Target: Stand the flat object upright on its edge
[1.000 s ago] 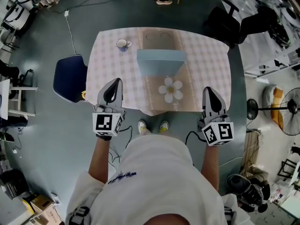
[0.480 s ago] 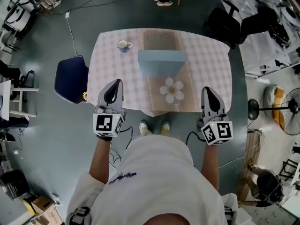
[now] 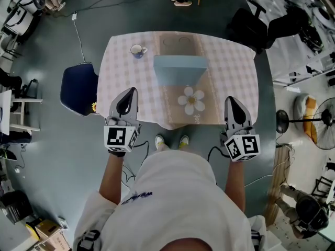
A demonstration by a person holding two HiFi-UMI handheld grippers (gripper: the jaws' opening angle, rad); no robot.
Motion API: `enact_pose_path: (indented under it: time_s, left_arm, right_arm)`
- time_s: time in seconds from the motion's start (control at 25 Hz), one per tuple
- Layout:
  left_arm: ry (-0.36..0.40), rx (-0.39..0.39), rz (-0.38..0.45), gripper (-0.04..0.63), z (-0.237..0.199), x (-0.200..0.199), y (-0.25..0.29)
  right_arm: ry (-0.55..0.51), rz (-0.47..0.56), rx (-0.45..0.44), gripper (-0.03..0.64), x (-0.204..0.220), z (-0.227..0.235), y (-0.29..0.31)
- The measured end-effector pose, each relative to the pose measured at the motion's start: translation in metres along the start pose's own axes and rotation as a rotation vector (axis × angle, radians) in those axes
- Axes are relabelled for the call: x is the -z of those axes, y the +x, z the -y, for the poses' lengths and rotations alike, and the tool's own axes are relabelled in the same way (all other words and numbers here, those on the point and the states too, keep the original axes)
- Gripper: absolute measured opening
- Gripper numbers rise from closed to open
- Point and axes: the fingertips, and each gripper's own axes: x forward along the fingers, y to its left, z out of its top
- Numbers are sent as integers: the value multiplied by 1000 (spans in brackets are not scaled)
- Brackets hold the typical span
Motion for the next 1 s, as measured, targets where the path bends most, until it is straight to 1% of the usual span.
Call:
enact_pose_path:
  time_s: [0.16,0.36,0.68,1.0]
  left_arm:
    - [0,5,0,2,-1,0,3]
    - [-1,16,3,2,3,0,8]
    - [-7,22,-2,2,7,1,12]
    - [-9,26,-9,2,10,5,15]
  right_arm:
    - [-4,-6,2,2,1,1,1]
    - [14,3,11,2,-1,7,0]
    - [9,-3,13,2,-2,11,-1]
    - [-8,-26,18,2,7,16,-1]
